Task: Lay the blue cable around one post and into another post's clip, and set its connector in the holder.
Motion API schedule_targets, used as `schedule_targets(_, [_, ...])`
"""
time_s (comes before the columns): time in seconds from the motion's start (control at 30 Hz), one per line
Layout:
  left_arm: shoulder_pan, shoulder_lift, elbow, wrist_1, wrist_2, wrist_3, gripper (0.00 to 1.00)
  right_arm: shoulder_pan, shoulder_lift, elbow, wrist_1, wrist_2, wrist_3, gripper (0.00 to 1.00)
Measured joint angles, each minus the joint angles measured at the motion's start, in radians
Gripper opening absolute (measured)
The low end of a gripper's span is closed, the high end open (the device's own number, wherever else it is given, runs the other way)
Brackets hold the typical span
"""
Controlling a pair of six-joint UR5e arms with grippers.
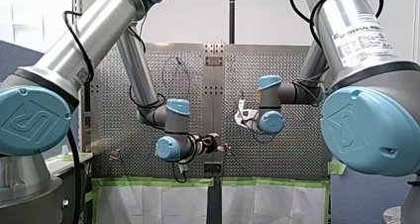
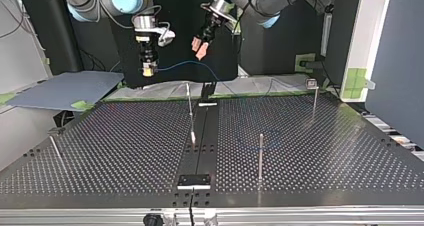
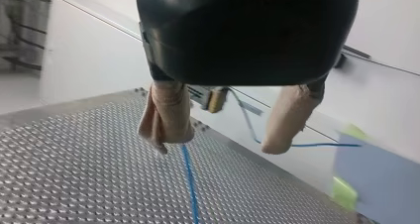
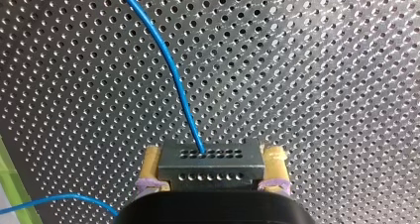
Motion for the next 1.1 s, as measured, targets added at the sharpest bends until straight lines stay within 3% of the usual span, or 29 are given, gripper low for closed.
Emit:
schedule_targets(0.4, [0.005, -0.001, 0.030, -0.016, -0.077, -0.088, 1.00, 0.017, -0.002, 0.009, -0.011, 0.003, 0.001, 0.18])
schedule_targets(1.1, [0.020, -0.001, 0.033, -0.018, -0.111, -0.081, 1.00, 0.079, -0.021, 0.010, -0.009, 0.008, -0.004, 0.18])
